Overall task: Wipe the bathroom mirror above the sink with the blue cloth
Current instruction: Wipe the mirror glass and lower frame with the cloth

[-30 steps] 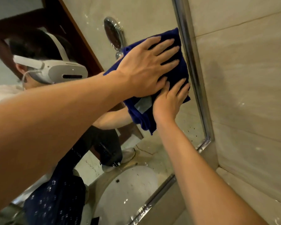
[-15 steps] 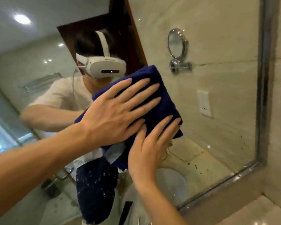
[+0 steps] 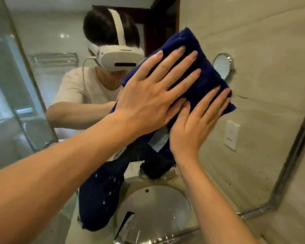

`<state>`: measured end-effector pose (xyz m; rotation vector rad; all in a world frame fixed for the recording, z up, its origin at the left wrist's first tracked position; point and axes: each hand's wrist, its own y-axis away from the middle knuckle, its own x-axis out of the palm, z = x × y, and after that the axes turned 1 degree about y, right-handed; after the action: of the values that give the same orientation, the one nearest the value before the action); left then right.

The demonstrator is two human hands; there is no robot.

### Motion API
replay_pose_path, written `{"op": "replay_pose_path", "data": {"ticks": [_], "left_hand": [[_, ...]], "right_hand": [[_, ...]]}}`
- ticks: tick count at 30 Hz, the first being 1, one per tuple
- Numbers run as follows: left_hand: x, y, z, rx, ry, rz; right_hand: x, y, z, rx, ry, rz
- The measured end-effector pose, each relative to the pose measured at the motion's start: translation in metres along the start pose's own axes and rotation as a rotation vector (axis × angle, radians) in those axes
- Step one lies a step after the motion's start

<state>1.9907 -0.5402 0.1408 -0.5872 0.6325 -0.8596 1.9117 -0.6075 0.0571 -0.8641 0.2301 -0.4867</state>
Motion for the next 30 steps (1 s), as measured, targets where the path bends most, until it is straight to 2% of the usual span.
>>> {"op": "replay_pose_path", "data": {"ticks": [3,9,13,16,18,20,25,30], "left_hand": [[-0.001,0.032,0.001,-0.077,0.043,-0.018],[-0.003,0.151,-0.021,-0.341,0.018,0.027],[-0.010,0.184,-0.011,-0.400,0.047,0.067],[-0.021,0.199,0.017,-0.545,0.037,0.049],[-0.032,0.214,0.049,-0.678,-0.001,0.008],[-0.046,0.228,0.089,-0.748,-0.044,-0.023],[-0.065,0.263,0.151,-0.838,-0.126,-0.061],[-0.055,0.289,0.133,-0.823,-0.111,-0.076]], "right_hand": [[0.004,0.024,0.006,-0.070,0.018,0.017],[0.001,0.102,0.009,-0.339,0.078,0.271],[0.006,0.124,0.028,-0.376,0.123,0.304],[0.010,0.112,0.067,-0.563,0.145,0.368],[0.020,0.101,0.109,-0.737,0.150,0.409],[0.032,0.098,0.158,-0.830,0.116,0.404],[0.057,0.125,0.237,-0.877,0.058,0.384],[0.059,0.157,0.215,-0.831,0.059,0.383]]}}
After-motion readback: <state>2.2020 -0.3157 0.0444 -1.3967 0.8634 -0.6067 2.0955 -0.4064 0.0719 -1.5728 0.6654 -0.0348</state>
